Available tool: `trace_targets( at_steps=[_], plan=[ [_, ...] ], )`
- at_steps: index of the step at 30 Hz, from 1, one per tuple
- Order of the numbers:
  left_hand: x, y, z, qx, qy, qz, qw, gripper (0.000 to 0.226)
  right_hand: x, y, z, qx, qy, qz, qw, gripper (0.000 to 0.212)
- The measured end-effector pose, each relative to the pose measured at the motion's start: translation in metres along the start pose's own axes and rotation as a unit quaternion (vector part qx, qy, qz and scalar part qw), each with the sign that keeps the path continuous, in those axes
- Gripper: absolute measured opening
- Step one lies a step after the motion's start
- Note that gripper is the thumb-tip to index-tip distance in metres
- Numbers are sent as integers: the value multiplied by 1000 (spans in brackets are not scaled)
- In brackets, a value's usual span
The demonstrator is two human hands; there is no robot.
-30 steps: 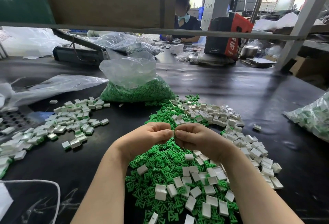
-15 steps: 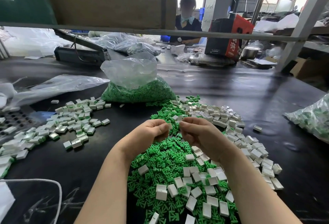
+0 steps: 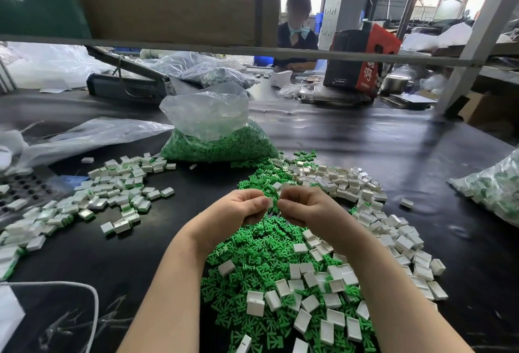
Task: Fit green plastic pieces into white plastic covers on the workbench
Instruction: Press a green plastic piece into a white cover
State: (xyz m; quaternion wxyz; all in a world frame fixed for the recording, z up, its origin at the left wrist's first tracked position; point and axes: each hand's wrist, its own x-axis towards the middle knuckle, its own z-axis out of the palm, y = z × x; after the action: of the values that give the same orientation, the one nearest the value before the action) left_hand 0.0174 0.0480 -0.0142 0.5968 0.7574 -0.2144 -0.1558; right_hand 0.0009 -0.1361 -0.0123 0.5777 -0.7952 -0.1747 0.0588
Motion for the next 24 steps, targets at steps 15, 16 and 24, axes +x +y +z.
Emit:
trace_targets(
  at_steps=[15,16,24],
  plan=[
    [2,-2,1,-3,-5,-2,1000,24,1,3,3,42,-27,28,998,25],
    [2,-2,2,-2,-4,-2,1000,23,1,3,3,42,-26,27,998,25],
    [0,1,4,40,-14,12,999,27,-1,2,1,-13,-33,24,999,19]
  ],
)
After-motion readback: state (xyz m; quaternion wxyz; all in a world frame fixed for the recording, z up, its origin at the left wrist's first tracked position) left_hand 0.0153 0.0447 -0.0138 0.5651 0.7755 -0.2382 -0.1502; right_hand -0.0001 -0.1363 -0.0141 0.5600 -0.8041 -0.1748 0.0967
